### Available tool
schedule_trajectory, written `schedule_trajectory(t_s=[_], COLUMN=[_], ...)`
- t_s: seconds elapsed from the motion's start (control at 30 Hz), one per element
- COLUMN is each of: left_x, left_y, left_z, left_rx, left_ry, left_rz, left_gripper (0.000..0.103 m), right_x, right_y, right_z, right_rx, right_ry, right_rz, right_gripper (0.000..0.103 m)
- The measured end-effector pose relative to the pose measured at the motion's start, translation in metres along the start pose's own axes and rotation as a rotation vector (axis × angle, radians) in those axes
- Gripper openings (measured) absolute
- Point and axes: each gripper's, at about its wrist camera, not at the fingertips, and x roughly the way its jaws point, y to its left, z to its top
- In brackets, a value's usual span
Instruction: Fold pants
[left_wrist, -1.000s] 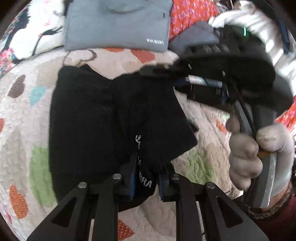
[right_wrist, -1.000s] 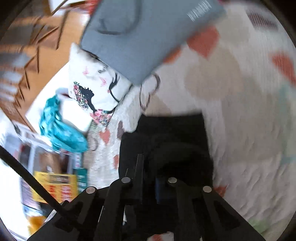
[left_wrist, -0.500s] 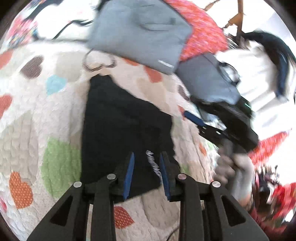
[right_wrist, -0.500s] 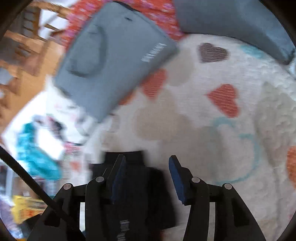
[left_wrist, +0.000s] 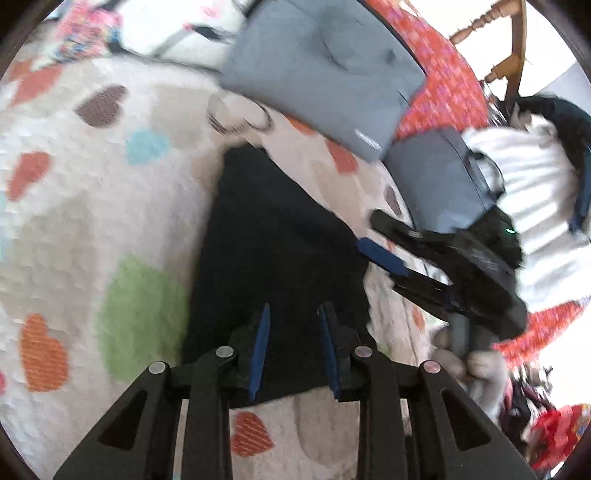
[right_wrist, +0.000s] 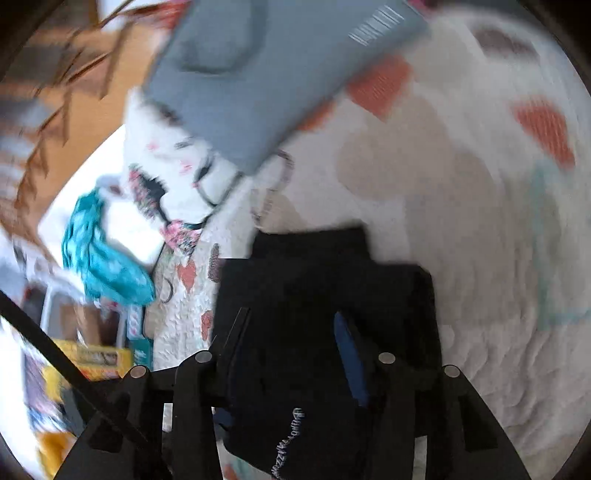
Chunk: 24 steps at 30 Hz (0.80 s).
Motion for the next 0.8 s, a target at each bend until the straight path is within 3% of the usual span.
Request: schedule_trajectory(t_s=[0.07, 0.17, 0.27, 0.4, 0.47, 0.57, 0.7, 0.8], left_x=[0.001, 0.007, 0.006, 0.002, -0.003, -0.015, -0.029, -0.026], left_y=[0.011, 0.028, 0.029, 0.034, 0.037, 0.036, 0.037, 0.039], left_z=[0.002, 0.001, 0.002, 0.005, 0.007, 0.009, 0.013, 0.017], left_rx=[-0.048, -0.127, -0.14, -0.157, -0.167, -0.161, -0.154, -0.163], left_ry=[0.016, 0.059, 0.051, 0.052, 0.048, 0.0, -0.077, -0.085], left_rz=[0.036, 0.017, 0.028, 0.01, -0.027, -0.037, -0.015, -0.001], left_gripper=[0.026, 0.026, 0.027, 0.027, 0.027, 0.028, 0.037, 0.04], right_x=[0.015, 0.064, 0.126, 0.161, 0.156, 0.127, 0.065, 0.009], right_y=[0.021, 0.041, 0.043, 0.033, 0.034, 0.049, 0.05, 0.028], right_z=[0.007, 0.011, 0.016, 0.03, 0.034, 0.034, 0.017, -0.006], right_rx=[-0.023, -0.018, 0.009, 0.066, 0.085, 0.012, -0.038, -0.029], right_ry=[0.054, 0.203, 0.311, 0.278, 0.246, 0.17, 0.108, 0.061], right_rz=[0.052, 0.091, 0.006, -0.089, -0.099, -0.105, -0.091, -0.102], right_gripper=[0.051, 0.063, 0.063, 0.061, 0.061, 0.062, 0.066, 0.068])
